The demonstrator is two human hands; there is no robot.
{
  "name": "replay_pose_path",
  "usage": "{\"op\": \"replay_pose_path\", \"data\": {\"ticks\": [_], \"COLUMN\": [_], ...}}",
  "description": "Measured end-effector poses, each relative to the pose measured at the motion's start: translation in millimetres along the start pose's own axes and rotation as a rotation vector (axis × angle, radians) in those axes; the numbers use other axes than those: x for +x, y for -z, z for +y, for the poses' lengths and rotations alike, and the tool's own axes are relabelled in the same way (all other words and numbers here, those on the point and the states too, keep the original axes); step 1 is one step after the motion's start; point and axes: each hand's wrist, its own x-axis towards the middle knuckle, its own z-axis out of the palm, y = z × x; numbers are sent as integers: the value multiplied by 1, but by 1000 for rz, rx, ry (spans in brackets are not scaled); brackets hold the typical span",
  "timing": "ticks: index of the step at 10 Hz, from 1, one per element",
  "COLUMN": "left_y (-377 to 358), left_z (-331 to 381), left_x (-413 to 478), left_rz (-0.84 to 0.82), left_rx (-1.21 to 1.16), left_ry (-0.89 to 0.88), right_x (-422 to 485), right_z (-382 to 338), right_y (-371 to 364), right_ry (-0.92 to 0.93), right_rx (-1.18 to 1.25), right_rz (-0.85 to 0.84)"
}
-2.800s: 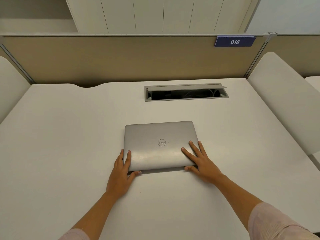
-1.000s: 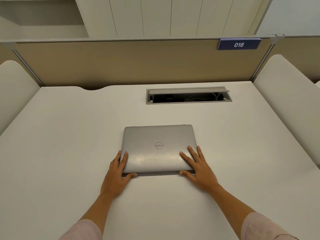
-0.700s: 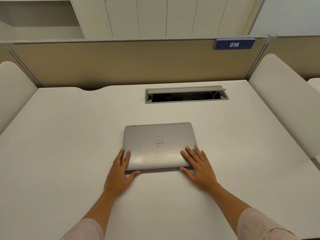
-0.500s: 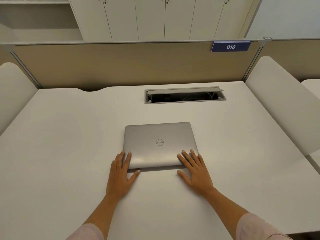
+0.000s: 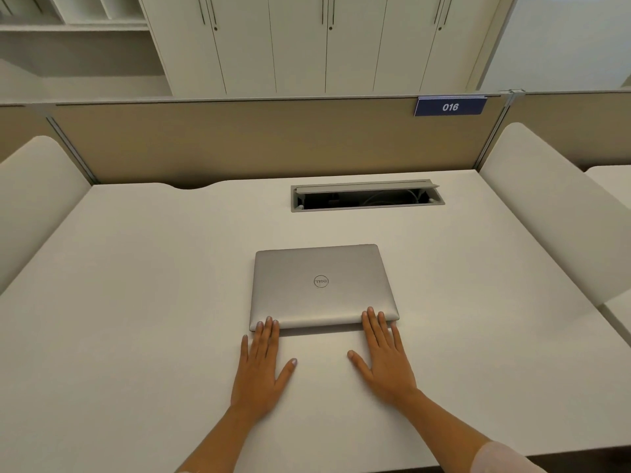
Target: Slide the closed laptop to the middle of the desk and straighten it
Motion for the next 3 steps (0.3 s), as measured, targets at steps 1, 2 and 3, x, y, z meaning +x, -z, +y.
{"op": "replay_pose_path", "data": {"ticks": [1,2,3], "left_y": [4,8,21], "left_z": [1,-1,4], "left_x": [0,6,21], "left_rz": [-1,25,53], "left_rx": [-14,-39,-89], "left_ry": [8,-16,-21], "right_x": [-1,5,21], "right_z": [-2,-2,-8], "right_y": [3,11,23], "right_ry": [-13,-3,9], "right_rx": [4,4,57], "right_rz": [-8,-6,43]}}
